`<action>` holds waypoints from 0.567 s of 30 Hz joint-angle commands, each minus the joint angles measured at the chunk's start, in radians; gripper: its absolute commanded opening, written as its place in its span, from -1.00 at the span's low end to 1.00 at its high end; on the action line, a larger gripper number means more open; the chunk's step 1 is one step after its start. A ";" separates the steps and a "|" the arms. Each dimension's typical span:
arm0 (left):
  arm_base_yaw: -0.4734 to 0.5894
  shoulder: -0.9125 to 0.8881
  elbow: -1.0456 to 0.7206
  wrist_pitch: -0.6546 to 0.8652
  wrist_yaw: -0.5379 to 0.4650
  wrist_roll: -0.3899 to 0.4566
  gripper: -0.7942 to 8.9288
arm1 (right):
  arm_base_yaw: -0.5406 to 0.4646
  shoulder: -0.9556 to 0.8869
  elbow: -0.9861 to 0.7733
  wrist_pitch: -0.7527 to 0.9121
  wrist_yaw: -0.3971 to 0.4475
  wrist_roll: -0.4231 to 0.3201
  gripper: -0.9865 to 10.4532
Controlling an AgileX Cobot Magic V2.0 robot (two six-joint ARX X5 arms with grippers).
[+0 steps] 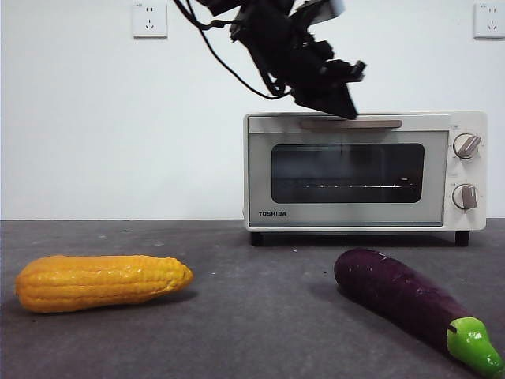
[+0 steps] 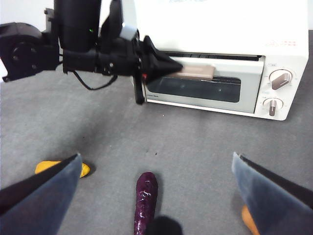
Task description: Take the eggplant from the table,put the eggplant in the oven
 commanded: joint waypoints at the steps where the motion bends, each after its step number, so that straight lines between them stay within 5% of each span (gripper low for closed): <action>1: -0.017 0.056 -0.018 -0.053 0.016 0.013 -0.85 | 0.002 0.000 0.002 0.005 -0.002 -0.004 0.17; 10: -0.092 0.076 -0.018 -0.093 0.033 -0.001 -0.85 | 0.002 0.000 0.002 0.006 -0.001 -0.005 0.16; 17: -0.144 0.076 -0.018 -0.093 0.112 -0.093 -0.85 | 0.002 0.005 0.002 0.005 -0.001 -0.005 0.16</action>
